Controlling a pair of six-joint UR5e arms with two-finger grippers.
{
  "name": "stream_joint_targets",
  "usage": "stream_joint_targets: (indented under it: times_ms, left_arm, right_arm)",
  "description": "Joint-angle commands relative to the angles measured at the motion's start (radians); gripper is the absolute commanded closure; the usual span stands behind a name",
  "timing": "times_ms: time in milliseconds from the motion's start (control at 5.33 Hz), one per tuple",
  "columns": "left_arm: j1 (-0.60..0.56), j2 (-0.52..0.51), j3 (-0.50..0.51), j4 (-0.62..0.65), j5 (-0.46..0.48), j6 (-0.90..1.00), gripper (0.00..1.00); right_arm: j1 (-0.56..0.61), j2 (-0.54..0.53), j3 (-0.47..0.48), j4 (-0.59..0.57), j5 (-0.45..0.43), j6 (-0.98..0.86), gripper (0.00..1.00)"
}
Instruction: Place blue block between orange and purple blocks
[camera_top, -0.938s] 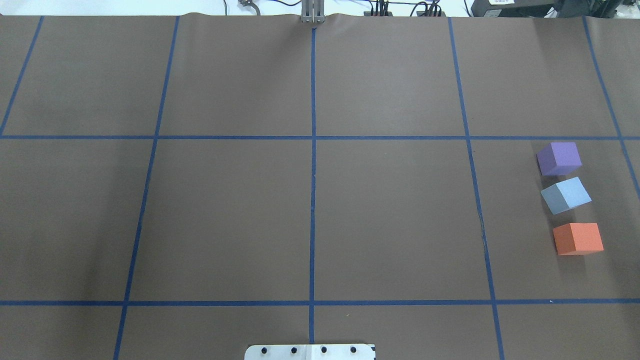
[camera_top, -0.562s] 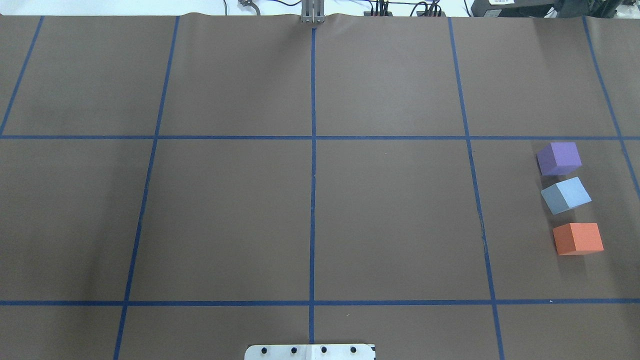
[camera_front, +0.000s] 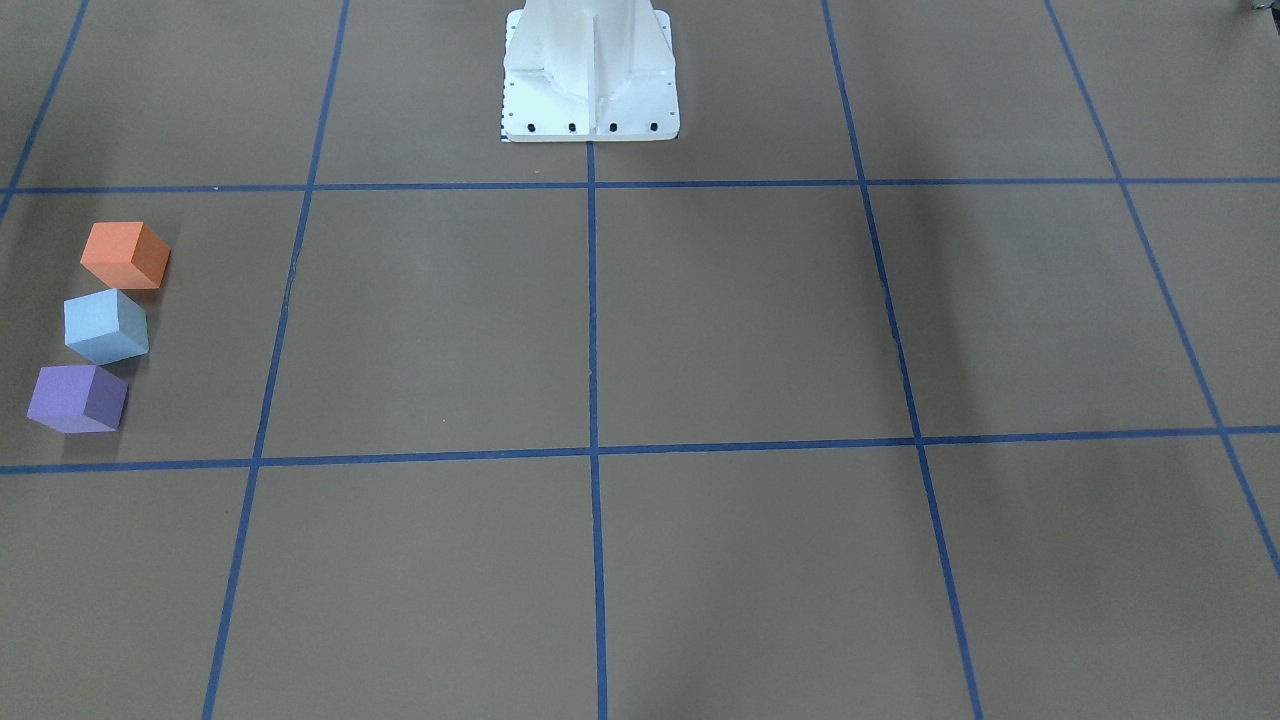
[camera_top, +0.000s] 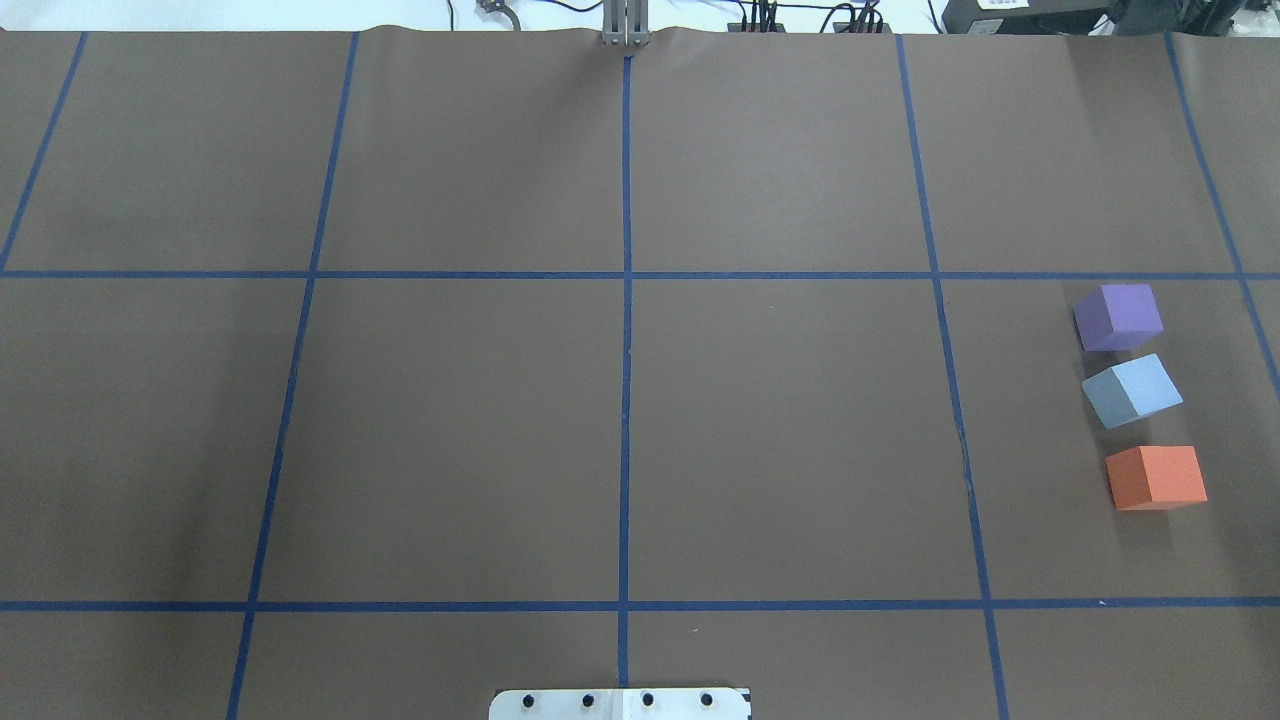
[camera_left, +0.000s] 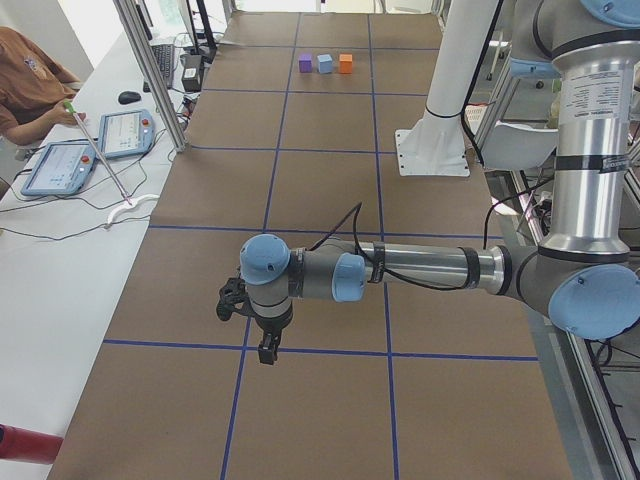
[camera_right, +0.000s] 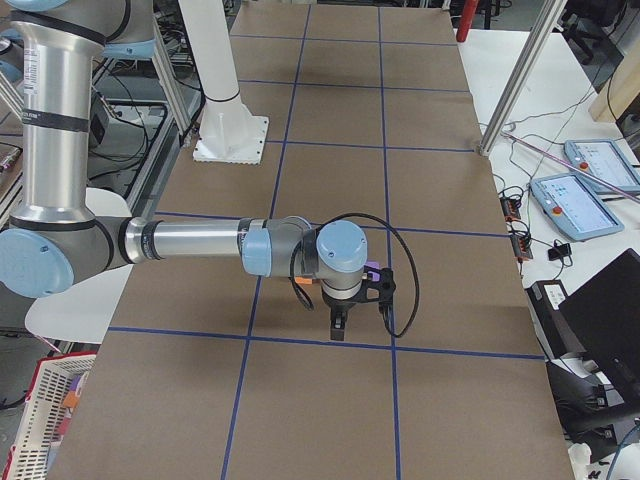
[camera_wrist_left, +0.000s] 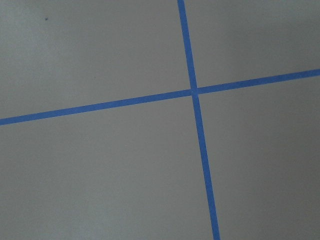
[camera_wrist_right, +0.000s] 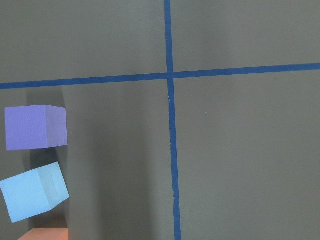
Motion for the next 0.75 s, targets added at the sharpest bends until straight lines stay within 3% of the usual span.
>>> stream_joint_targets:
  times_ms: [0,562]
  left_arm:
    - [-0.002,-0.005,-0.002,0.000,0.001,0.000,0.00]
    - [-0.004,-0.003,-0.009,0.000,0.003,0.000,0.00]
  right_arm:
    - [-0.002,0.002,0.006,0.001,0.003,-0.002,0.00]
    - [-0.002,0.002,0.012,0.004,0.023,0.000,0.00]
